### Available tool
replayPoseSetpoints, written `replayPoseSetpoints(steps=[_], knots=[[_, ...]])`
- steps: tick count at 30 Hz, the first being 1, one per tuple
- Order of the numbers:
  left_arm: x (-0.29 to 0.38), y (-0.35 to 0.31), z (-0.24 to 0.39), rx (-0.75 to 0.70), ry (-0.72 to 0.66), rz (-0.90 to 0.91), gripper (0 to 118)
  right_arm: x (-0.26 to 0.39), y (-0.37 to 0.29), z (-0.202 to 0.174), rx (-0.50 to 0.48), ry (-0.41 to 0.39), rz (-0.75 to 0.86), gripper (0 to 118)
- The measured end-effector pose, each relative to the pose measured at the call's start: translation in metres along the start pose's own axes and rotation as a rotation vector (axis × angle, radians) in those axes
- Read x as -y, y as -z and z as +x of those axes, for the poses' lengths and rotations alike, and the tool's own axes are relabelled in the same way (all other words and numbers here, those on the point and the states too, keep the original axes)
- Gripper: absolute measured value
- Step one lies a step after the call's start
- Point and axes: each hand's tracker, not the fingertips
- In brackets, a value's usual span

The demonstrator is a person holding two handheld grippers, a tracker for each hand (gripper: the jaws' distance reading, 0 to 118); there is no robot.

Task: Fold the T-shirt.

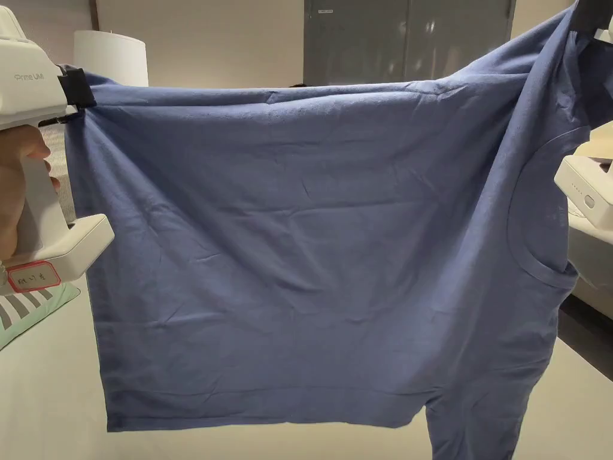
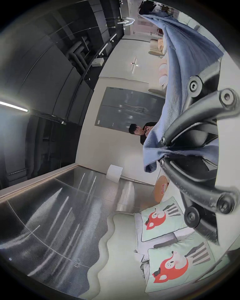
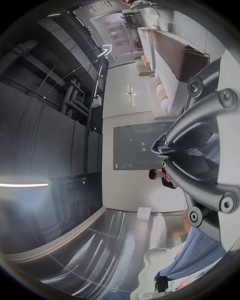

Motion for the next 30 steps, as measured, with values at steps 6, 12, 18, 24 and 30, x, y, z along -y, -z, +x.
replayPoseSetpoints(steps=[6,12,18,24,30], knots=[[0.02,0.002,-0.011,-0.013,-0.005,-0.011,0,0.023,-0.003,-0.002,-0.006,-0.017,-0.018,5],[0.05,-0.009,-0.017,-0.016,0.008,-0.059,0,0.057,-0.013,-0.002,-0.006,-0.015,-0.089,5],[0.081,-0.041,-0.038,-0.011,0.0,-0.143,0,0.089,-0.054,0.006,-0.028,-0.029,-0.189,5],[0.111,-0.111,-0.053,-0.013,0.002,-0.251,0,0.113,-0.13,0.017,-0.071,-0.028,-0.283,5],[0.139,-0.192,-0.065,-0.003,0.027,-0.311,0,0.131,-0.225,0.021,-0.121,-0.012,-0.373,5]])
